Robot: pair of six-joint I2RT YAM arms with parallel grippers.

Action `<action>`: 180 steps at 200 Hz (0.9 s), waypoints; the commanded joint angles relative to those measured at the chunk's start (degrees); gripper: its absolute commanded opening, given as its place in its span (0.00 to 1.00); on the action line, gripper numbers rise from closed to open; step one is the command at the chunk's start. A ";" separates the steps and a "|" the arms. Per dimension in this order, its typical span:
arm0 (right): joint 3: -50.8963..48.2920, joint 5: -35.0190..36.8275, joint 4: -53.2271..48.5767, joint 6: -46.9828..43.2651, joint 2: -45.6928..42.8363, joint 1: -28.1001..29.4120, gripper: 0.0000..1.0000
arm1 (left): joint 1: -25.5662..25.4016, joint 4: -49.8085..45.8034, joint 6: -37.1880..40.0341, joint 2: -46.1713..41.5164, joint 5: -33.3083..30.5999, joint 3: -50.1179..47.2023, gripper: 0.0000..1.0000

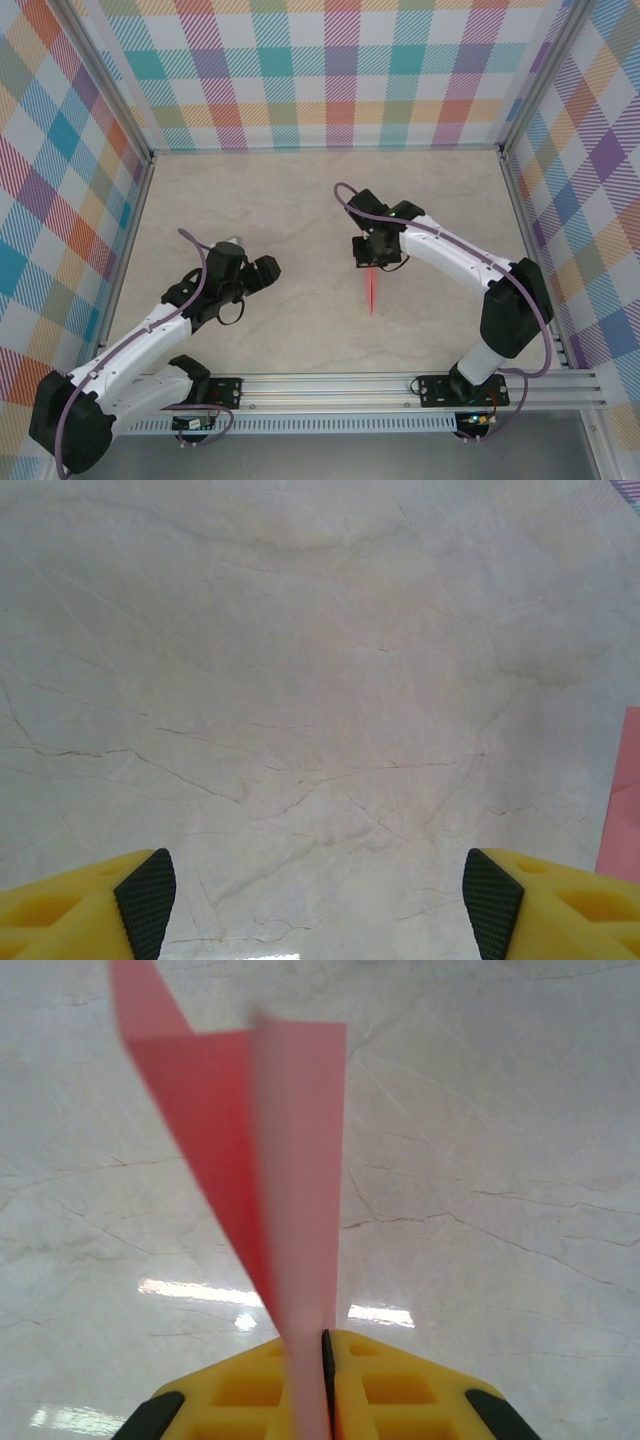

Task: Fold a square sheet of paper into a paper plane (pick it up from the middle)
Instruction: Turn over the paper at the center of the table.

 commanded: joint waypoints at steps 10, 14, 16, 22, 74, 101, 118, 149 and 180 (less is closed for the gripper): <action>6.21 5.76 -4.44 -2.31 4.31 1.86 0.11 | 2.09 1.59 0.24 0.74 0.11 -1.13 0.80; 7.09 6.55 -5.12 -2.23 4.97 2.19 0.11 | 2.47 1.91 0.29 1.31 0.45 -0.89 0.80; 7.48 6.89 -5.48 -2.27 5.24 2.29 0.11 | 2.64 1.94 0.37 1.59 0.70 -0.68 0.80; 8.57 7.94 -6.23 -2.52 5.98 2.66 0.11 | 3.09 2.03 0.61 2.54 1.18 -0.03 0.80; 13.02 12.08 -10.51 -3.15 7.82 3.47 0.10 | 5.54 2.59 2.33 7.20 5.25 3.51 0.80; 13.43 10.36 -10.94 -3.92 8.21 3.69 0.10 | 6.54 2.57 1.73 4.70 5.24 2.21 0.80; 13.32 10.57 -11.47 -3.38 8.72 3.85 0.10 | 7.79 2.57 2.16 2.79 6.75 1.60 0.80; 13.98 10.28 -11.18 -2.98 10.14 3.94 0.10 | 8.36 1.46 3.12 4.16 8.23 2.25 0.80; 16.86 11.93 -15.03 -0.15 14.33 4.03 0.11 | 8.40 -1.46 2.54 3.05 6.24 3.44 0.79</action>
